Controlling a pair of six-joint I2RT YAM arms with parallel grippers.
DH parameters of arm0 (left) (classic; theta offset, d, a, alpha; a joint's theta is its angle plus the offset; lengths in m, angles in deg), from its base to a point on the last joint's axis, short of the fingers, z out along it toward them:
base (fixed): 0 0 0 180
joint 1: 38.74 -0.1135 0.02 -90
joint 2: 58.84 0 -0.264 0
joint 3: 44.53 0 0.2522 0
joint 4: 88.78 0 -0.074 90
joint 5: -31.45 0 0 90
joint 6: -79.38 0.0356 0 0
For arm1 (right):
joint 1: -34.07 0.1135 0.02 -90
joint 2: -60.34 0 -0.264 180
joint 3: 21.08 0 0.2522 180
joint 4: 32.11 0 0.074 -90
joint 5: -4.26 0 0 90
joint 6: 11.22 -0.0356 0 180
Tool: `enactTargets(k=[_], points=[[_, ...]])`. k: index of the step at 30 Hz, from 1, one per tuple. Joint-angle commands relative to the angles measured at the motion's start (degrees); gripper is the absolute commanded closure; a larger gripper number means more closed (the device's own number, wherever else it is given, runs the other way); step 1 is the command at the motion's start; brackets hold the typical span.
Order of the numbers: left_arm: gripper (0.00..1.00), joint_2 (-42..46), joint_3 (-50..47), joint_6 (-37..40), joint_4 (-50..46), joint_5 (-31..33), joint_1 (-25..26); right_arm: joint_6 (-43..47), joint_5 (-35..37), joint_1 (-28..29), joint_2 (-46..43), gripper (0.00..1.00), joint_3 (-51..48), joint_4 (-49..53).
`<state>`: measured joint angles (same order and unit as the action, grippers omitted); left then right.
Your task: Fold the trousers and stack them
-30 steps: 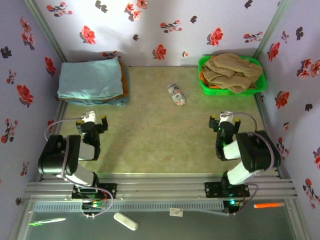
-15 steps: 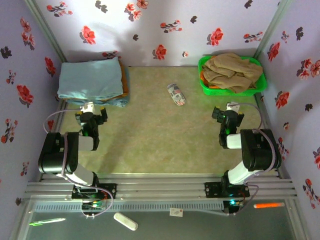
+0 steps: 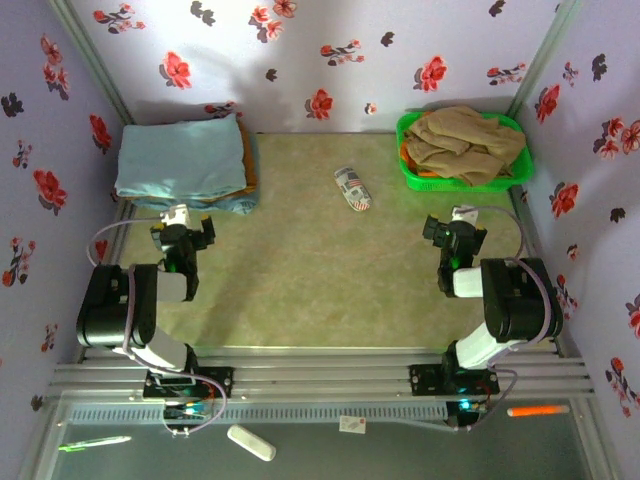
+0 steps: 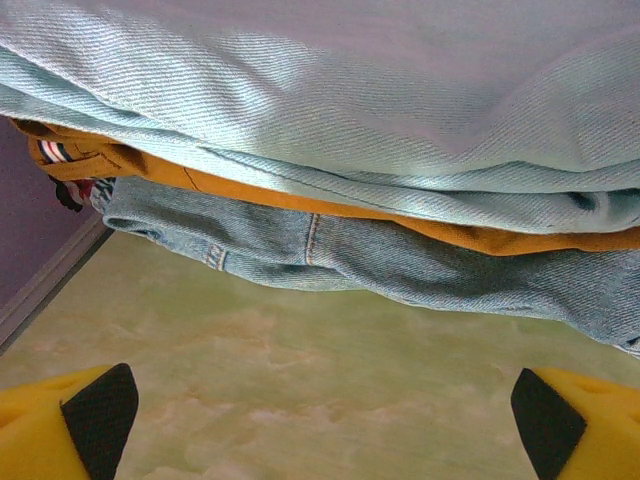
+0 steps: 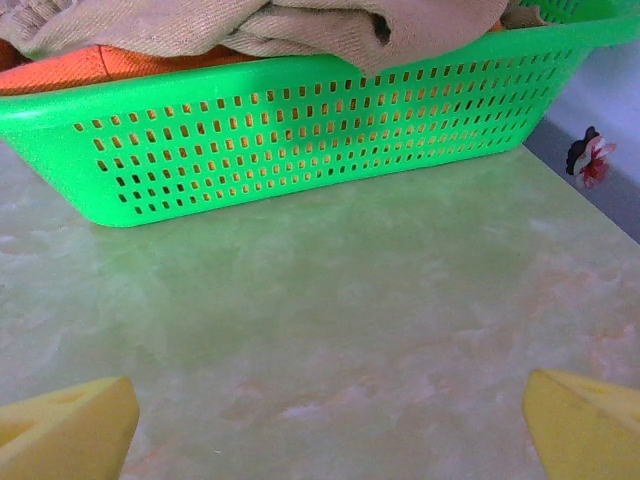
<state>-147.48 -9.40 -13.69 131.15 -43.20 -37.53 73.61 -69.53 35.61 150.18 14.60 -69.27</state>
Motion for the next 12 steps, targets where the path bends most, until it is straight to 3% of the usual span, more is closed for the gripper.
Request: enactTargets(k=[1, 6, 12], points=[[0.0, 0.3, -0.2, -0.6, -0.2, -0.1, -0.4, -0.5, -0.6, 0.4, -0.7, 0.01, -0.2, -0.5], [0.0, 0.2, 1.1, 0.7, -2.7, -4.4, -0.5, -0.5, -0.6, 0.4, -0.7, 0.01, -0.1, -0.5], [0.0, 0.2, 1.0, 0.9, -2.3, -4.5, -0.5, -0.4, -0.7, 0.4, -0.7, 0.01, -0.2, -0.6]])
